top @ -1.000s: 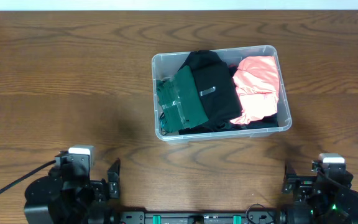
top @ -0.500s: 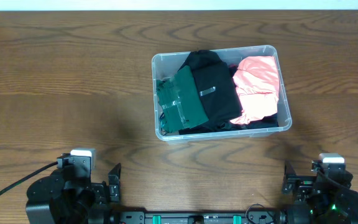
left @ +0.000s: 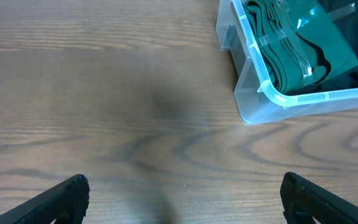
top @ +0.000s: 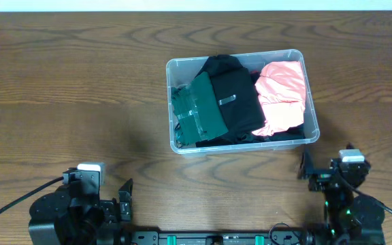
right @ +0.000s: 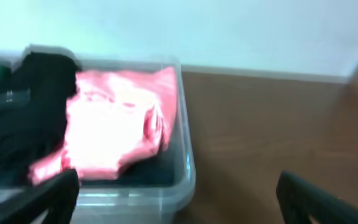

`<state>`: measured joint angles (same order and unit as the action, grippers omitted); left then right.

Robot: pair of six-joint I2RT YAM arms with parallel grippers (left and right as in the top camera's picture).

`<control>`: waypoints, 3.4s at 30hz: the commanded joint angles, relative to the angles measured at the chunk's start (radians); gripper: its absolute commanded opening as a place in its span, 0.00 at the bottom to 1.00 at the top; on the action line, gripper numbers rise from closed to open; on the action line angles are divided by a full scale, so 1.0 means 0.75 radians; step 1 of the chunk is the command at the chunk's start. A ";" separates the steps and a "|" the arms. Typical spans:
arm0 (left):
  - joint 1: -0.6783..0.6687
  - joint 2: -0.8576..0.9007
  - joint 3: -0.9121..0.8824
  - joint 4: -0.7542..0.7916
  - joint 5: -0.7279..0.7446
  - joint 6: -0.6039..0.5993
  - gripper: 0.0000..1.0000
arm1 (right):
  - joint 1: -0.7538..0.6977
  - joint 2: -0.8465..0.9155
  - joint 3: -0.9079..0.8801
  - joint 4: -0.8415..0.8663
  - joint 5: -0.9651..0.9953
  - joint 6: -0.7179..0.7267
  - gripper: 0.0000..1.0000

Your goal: Pack container

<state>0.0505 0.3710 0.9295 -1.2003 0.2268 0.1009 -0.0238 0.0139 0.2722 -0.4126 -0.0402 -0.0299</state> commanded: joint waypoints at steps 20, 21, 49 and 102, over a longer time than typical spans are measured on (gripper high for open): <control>0.001 -0.001 0.001 -0.001 0.006 -0.016 0.98 | 0.015 -0.007 -0.356 0.458 -0.022 -0.032 0.99; 0.001 -0.001 0.001 -0.001 0.006 -0.016 0.98 | 0.015 -0.007 -0.356 0.458 -0.022 -0.031 0.99; 0.029 -0.018 -0.187 0.098 -0.032 -0.011 0.98 | 0.015 -0.007 -0.356 0.458 -0.022 -0.031 0.99; 0.030 -0.489 -1.234 1.527 -0.119 -0.011 0.98 | 0.015 -0.007 -0.356 0.458 -0.022 -0.031 0.99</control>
<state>0.0696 0.0101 0.0319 -0.0410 0.1421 0.1013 -0.0231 0.0128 0.0071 -0.0654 -0.0528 -0.0414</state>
